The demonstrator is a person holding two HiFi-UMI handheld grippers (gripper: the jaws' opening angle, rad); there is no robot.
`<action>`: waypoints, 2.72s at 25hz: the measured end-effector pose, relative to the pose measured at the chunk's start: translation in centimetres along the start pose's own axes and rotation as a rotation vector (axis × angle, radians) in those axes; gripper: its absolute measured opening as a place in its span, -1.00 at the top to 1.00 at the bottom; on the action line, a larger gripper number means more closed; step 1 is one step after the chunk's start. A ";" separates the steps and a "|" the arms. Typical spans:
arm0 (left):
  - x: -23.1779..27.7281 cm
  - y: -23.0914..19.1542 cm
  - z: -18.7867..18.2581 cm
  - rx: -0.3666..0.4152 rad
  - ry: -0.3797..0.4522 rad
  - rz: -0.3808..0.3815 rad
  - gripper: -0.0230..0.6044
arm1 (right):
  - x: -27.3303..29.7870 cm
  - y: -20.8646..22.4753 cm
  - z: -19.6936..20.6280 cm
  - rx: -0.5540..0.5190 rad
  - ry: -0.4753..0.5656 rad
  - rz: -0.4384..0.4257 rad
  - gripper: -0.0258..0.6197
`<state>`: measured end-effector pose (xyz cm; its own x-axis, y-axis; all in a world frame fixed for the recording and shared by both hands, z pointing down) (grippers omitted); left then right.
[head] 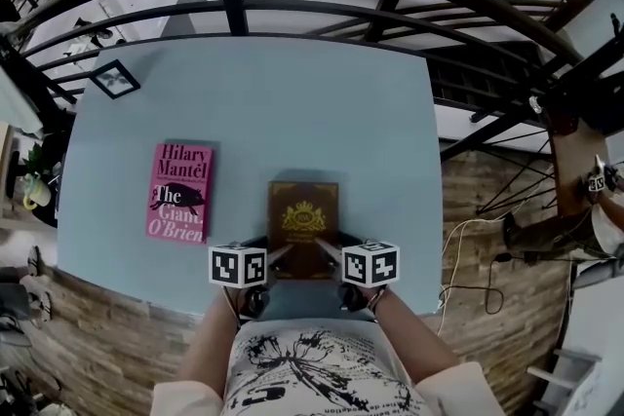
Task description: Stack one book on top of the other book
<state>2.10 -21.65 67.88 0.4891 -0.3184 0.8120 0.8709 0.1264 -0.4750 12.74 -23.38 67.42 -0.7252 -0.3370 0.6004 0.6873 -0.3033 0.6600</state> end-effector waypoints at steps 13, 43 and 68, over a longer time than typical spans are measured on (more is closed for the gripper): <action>-8.3 -2.9 -3.2 -0.017 0.126 -0.003 0.09 | 0.7 -8.2 -3.2 -0.025 0.099 -0.009 0.25; -16.3 -27.6 -10.1 0.033 0.061 0.023 0.09 | 23.5 -22.5 -6.8 0.001 0.092 0.052 0.26; -26.1 -27.3 -14.5 0.314 0.449 -0.184 0.85 | 16.7 -27.1 -10.2 -0.297 0.391 0.313 0.94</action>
<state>-35.12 -30.42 54.76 0.3191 -0.7205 0.6157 0.9459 0.2820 -0.1603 -17.63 -29.92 54.94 -0.4557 -0.7378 0.4980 0.8894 -0.3542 0.2890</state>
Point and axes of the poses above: the fingertips, and each gripper's own axes: x forward along the fingers, y to its right, z out of its underside, the point moved 1 cm from there along -x, backward along the fingers, and after that the axes turned 11 degrees about -z, right-handed, at the moved point
